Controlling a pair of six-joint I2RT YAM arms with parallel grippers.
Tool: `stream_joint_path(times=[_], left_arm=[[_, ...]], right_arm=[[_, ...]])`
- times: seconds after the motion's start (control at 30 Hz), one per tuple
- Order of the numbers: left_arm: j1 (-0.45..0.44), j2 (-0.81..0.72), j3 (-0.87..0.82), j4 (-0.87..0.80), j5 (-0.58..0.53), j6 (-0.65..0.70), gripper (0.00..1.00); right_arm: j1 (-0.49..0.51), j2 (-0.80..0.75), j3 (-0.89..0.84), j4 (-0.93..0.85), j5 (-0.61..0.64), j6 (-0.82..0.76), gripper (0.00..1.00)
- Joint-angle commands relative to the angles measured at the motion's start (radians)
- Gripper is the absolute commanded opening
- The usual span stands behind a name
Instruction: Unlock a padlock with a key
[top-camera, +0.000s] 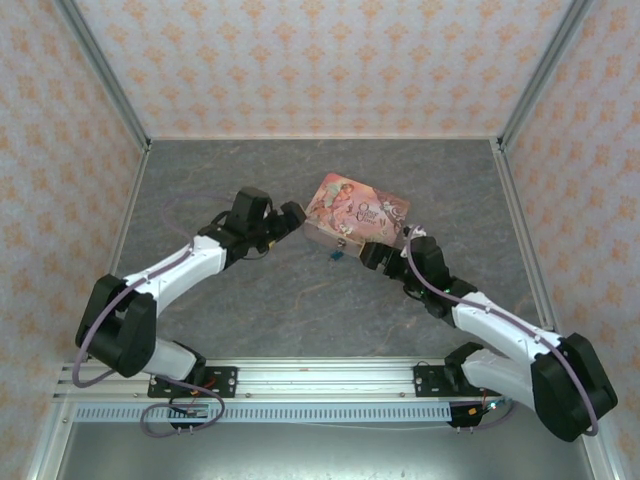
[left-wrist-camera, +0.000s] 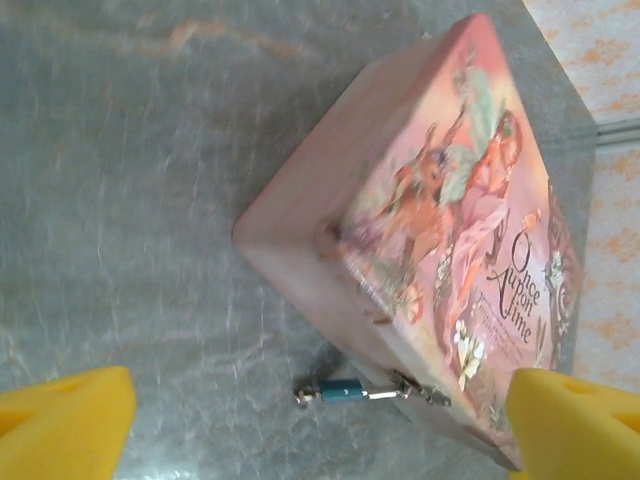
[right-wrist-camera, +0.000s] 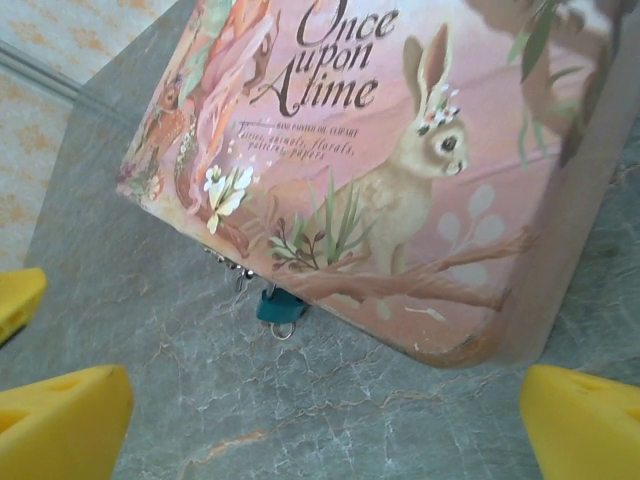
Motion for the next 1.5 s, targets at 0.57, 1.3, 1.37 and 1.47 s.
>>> stream_joint_path(times=[0.57,1.3,1.37,1.47], left_arm=[[0.052,0.488,0.519,-0.157,0.118,0.397,1.0],[0.06,0.533,0.256,-0.058,0.117,0.315,0.91],[0.059,0.495,0.19,-0.038,0.112,0.302,0.91],[0.061,0.422,0.093,-0.006,0.099,0.278,0.91]], right_arm=[[-0.003,-0.119,0.104,-0.336,0.164,-0.066,0.99],[-0.004,-0.05,0.069,-0.166,0.018,-0.05,0.99],[-0.004,-0.031,0.045,-0.083,-0.031,-0.042,0.99],[-0.003,0.008,0.012,0.056,-0.118,-0.028,0.98]])
